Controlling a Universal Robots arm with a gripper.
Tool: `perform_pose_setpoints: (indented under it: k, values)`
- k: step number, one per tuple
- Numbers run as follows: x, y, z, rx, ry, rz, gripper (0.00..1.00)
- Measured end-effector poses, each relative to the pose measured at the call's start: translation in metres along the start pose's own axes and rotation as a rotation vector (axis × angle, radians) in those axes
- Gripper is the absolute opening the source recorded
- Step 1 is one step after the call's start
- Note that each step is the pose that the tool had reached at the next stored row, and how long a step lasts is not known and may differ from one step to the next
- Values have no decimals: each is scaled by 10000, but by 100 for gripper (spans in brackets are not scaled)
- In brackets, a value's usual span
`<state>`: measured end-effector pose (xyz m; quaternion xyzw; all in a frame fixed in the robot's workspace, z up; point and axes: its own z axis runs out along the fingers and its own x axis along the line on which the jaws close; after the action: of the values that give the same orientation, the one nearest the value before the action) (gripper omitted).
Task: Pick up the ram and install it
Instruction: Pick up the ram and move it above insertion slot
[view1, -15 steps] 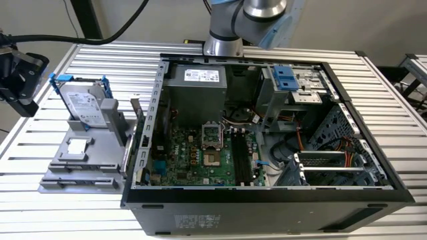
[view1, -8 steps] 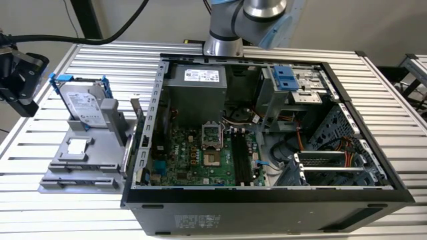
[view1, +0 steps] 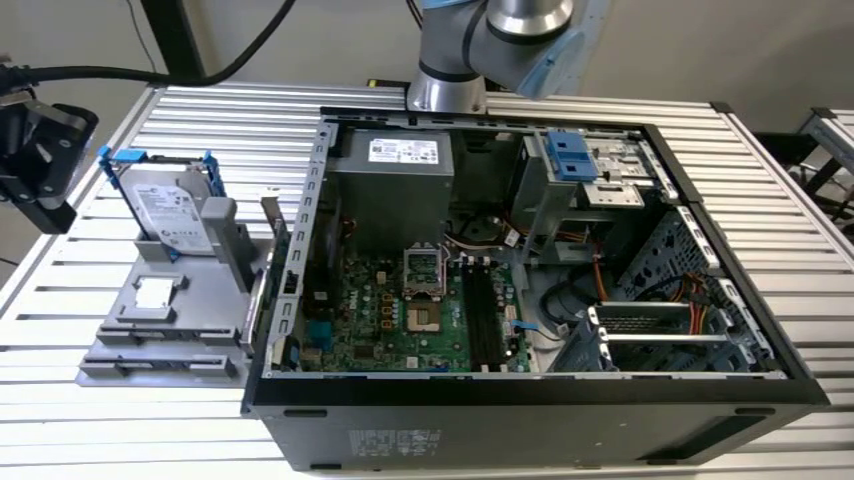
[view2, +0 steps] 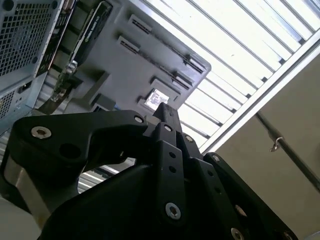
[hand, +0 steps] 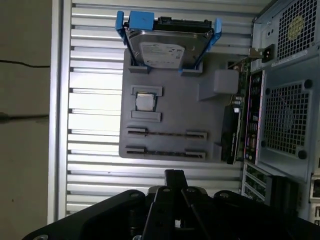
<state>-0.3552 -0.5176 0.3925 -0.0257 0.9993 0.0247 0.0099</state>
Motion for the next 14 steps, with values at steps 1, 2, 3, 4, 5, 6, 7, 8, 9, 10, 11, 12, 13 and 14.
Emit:
perform_pose_setpoints:
  k: [1,2,3,4,5,6,7,8,9,10,11,12,13,14]
  values:
    - [0,0,0,-3,7,-145,0]
    - [0,0,0,-7,15,-310,0]
    - [0,0,-1,-10,25,-486,0]
    - [0,0,-1,-13,33,-670,0]
    - [0,0,-1,-15,42,-837,0]
    - [0,0,-2,-19,51,-1022,0]
    - [0,0,-2,-22,59,-1195,0]
    - [0,0,-2,-26,66,-1355,0]
    - [0,0,-2,-27,72,-1474,0]
    - [0,0,-2,-29,77,-1569,0]
    - [0,0,-2,-31,83,-1673,0]
    - [0,0,-2,-33,88,-1780,0]
    - [0,0,-2,-35,93,-1881,0]
    - [0,0,-3,-38,100,-2012,0]
